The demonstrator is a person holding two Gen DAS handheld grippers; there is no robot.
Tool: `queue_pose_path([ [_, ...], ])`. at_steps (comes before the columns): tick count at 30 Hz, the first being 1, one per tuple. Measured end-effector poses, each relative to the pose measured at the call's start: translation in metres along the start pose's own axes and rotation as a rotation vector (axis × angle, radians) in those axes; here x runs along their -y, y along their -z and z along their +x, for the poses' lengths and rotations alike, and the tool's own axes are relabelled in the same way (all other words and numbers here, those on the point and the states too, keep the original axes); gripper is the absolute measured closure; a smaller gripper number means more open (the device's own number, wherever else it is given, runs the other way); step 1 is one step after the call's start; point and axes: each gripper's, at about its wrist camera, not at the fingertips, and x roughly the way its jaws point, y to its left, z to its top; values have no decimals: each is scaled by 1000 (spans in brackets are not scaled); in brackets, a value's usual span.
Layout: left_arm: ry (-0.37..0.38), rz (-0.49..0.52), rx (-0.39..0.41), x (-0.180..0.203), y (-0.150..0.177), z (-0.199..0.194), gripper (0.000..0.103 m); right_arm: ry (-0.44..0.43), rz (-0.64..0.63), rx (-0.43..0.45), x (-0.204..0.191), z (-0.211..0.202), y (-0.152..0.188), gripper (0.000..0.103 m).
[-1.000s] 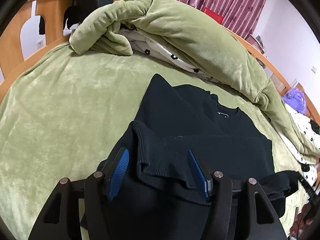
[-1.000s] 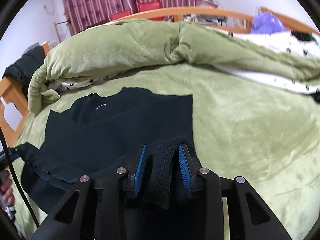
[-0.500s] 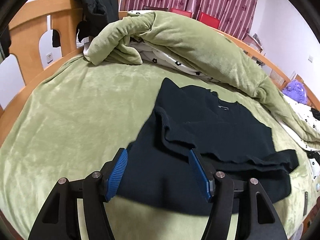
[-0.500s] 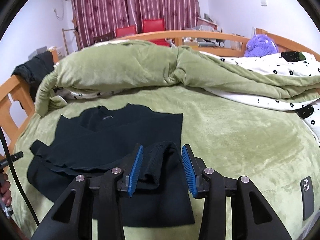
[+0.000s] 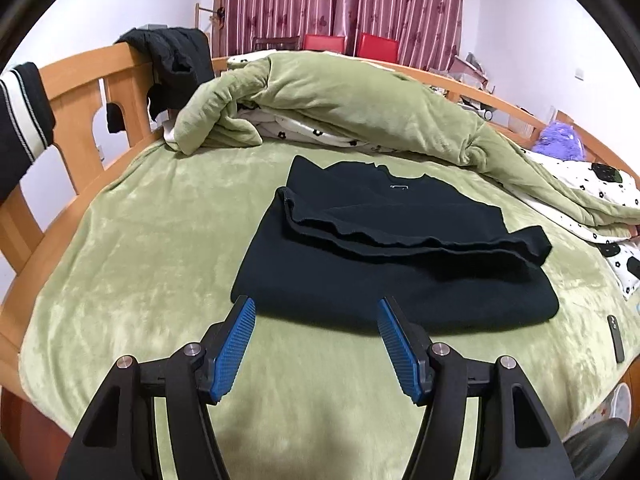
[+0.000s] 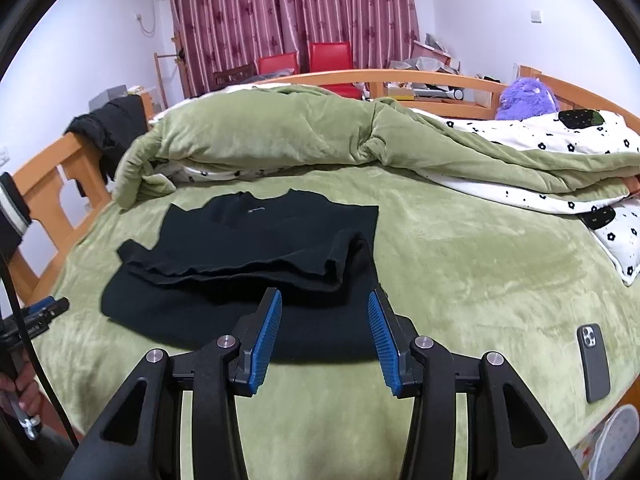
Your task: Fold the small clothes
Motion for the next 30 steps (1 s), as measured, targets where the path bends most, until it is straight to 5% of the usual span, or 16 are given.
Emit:
queue_pose_path([
  [5,-7,-10,19,-6,-2,-26,42,-7,2,9,3,-19,9,57],
  [13,-53,-5,37,-23,-5,-35,42,-55,27,-50,1,8,28,57],
  [30,69,-236,-157,-72,39,105,46,-74,86,-213,8,121,81,57],
])
